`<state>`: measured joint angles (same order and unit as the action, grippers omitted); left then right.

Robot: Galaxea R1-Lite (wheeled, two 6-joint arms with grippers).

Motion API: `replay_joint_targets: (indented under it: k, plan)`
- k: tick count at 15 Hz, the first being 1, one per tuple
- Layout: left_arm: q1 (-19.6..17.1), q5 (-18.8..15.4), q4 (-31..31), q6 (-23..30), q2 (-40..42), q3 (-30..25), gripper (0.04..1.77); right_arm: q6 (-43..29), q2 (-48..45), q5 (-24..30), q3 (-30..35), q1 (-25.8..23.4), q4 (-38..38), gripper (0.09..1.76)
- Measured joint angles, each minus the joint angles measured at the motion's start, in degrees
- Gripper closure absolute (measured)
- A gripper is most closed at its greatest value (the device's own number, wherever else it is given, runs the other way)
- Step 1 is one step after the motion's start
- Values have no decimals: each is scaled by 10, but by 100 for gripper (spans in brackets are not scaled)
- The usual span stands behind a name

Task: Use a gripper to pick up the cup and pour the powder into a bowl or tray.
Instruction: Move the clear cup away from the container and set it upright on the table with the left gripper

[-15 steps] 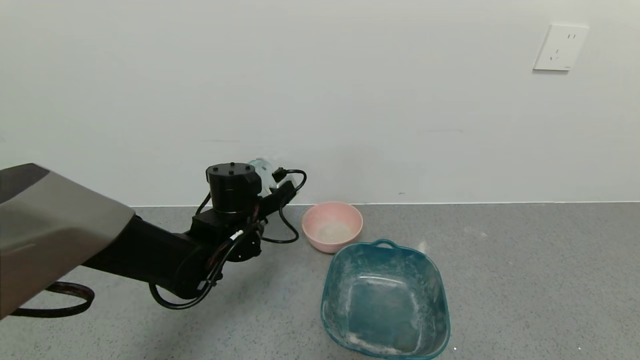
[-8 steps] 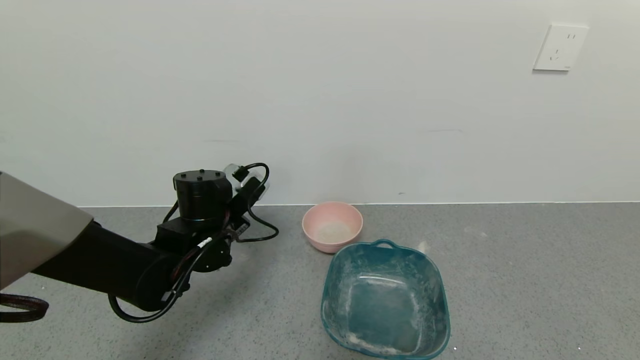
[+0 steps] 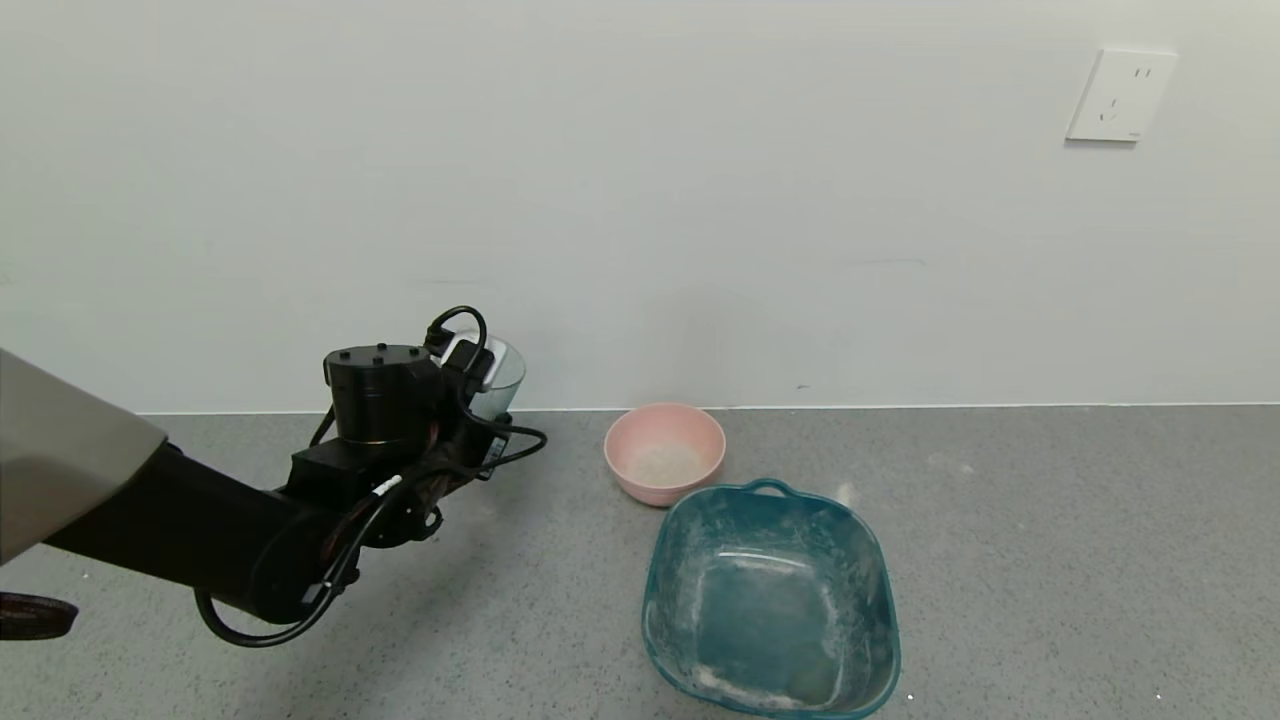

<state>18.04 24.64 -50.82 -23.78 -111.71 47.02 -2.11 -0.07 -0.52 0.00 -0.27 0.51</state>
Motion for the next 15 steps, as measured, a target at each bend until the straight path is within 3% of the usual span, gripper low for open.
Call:
replay_joint_targets:
  k: [5,8,12,15]
  plan:
    - [-4,-54,-35,126,0,-45,53,0,0,0,0,0,0,14]
    - [-16,-93,-97,148,-7,-70,53,0,0,0,0,0,0,14]
    - [-31,-99,-184,187,-47,-80,53,0,0,0,0,0,0,14]
    - [-40,-90,-206,221,-89,-62,53,0,0,0,0,0,0,14]
